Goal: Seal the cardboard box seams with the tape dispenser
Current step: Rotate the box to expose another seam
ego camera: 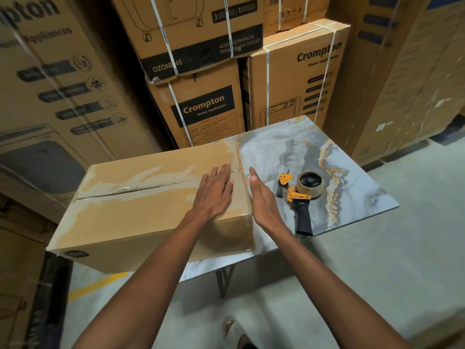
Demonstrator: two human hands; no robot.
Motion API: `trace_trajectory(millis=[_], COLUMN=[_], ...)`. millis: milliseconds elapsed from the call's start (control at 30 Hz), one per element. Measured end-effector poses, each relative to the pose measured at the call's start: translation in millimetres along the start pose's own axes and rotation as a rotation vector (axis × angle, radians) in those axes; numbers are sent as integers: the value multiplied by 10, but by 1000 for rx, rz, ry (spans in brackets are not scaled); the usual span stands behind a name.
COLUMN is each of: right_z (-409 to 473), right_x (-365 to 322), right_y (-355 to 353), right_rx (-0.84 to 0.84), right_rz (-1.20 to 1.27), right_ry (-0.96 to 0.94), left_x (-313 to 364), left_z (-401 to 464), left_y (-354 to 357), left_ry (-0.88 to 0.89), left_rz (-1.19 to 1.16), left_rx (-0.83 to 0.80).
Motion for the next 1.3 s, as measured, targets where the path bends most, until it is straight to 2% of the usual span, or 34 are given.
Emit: trace_trajectory(millis=[100, 333, 533, 733, 800, 867, 933, 1067, 1300], right_z=[121, 126, -19, -413, -571, -631, -573, -172, 321], right_x=[77, 410, 505, 559, 610, 622, 589, 408, 264], right_y=[157, 248, 272, 566, 637, 603, 506, 370, 525], right_rx=[-76, -107, -124, -143, -140, -99, -38, -5, -27], right_rz=[65, 282, 248, 286, 284, 253, 225, 173, 111], right_ry=[36, 145, 139, 72, 76, 76, 79, 59, -3], left_x=[-48, -22, -24, -138, -182, -202, -173, -61, -57], left_z=[5, 21, 46, -155, -256, -321, -330, -235, -213], left_y=[16, 50, 71, -83, -186, -248, -225, -56, 3], left_ry=[-2, 20, 25, 66, 11, -35, -16, 52, 15], left_rz=[-12, 19, 3, -258, -402, -446, -329, -79, -37], left_rx=[-8, -23, -56, -102, -36, 59, 85, -30, -48])
Point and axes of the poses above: each hand's wrist, its own z-axis towards the middle knuckle, its own y-axis out of the palm, x = y × z, the point moved 7 cm from there along z, towards the middle knuckle, and after that the axes turned 4 degrees about z, right-handed, at the moved point
